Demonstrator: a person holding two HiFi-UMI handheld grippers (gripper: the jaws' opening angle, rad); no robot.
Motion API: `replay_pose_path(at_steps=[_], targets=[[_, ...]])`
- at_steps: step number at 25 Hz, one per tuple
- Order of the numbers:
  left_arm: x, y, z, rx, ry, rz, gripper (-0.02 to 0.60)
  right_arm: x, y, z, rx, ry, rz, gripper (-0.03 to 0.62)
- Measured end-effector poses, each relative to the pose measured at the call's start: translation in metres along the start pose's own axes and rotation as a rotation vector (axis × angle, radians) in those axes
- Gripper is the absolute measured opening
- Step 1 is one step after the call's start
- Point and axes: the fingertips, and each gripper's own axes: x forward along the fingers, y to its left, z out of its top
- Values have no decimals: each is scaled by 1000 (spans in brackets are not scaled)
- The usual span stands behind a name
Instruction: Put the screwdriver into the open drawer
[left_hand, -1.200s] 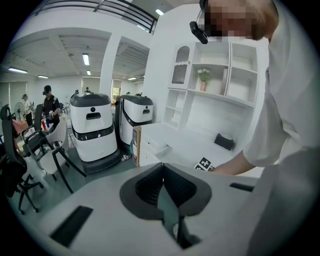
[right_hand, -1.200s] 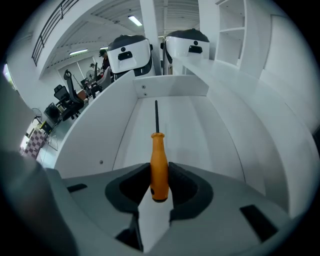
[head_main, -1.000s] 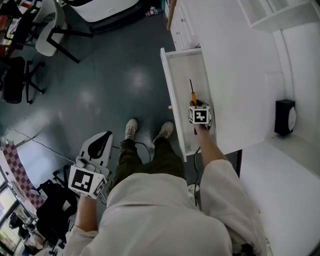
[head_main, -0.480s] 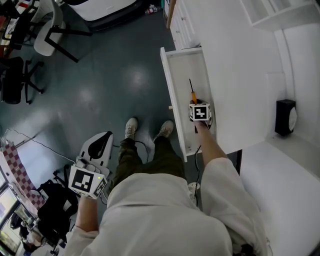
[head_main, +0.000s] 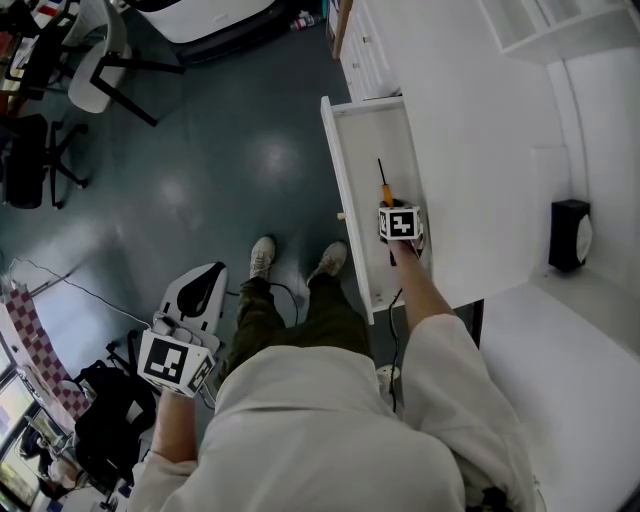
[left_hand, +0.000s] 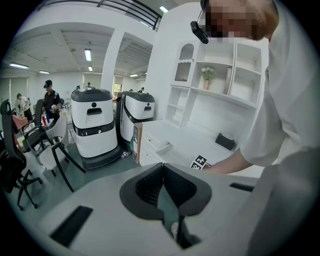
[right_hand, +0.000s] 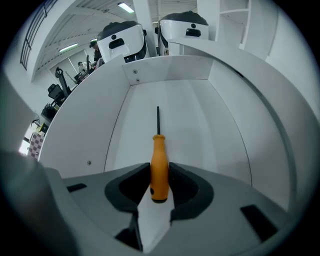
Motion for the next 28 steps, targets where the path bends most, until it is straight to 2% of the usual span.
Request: replay_pose_path(at_steps=[16,28], targets=[[-8,-2,10,27,-37,-21,5,-27,4,11,10,-105,0,127],[-17,-13,35,77,-103,-79,5,-108,21,44,13,-311,6,90]])
